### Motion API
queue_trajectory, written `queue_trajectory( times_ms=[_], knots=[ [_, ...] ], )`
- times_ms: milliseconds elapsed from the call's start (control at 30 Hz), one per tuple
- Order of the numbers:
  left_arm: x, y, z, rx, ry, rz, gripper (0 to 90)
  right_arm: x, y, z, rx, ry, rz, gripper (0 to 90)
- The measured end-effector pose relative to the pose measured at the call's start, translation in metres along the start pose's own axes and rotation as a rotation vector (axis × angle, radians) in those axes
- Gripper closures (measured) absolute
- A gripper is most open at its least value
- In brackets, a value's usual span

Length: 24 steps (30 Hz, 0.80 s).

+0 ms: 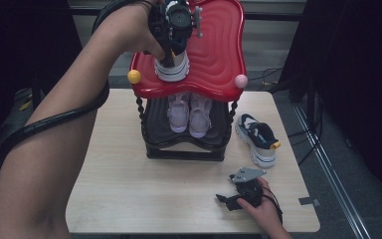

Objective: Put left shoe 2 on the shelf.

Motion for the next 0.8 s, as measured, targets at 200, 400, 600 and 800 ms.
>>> queue_trajectory(
  times_ms=[200, 400, 600, 800],
  knots=[
    [0.0016, -0.0012, 0.0018, 0.024, -0.011, 0.05, 47.7, 0.0, -0.0001, 0.0001, 0.0, 0.0, -0.001, 13.5],
    [0.0038, -0.0008, 0.0035, 0.049, -0.008, 0.106, 42.1, 0.0, -0.0001, 0.0001, 0.0, 0.0, -0.001, 13.4],
    [0.0042, 0.0015, 0.0034, 0.061, -0.007, 0.129, 39.7, 0.0, -0.0001, 0.0001, 0.0, 0.0, -0.001, 13.4],
    [0.0038, 0.0017, 0.0054, 0.064, -0.014, 0.143, 39.2, 0.0, -0.0001, 0.0001, 0.0, -0.001, -0.001, 13.4]
  ],
)
Point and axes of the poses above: each handheld gripper's, and its own axes: z roughly backward along the jaws, x roughly out of its underside, y roughly to its right, the point moved 7 cm from there along -z, roughly forward along the jaws, and after that the axes turned 5 degrees about z, right-handed, at the moved point
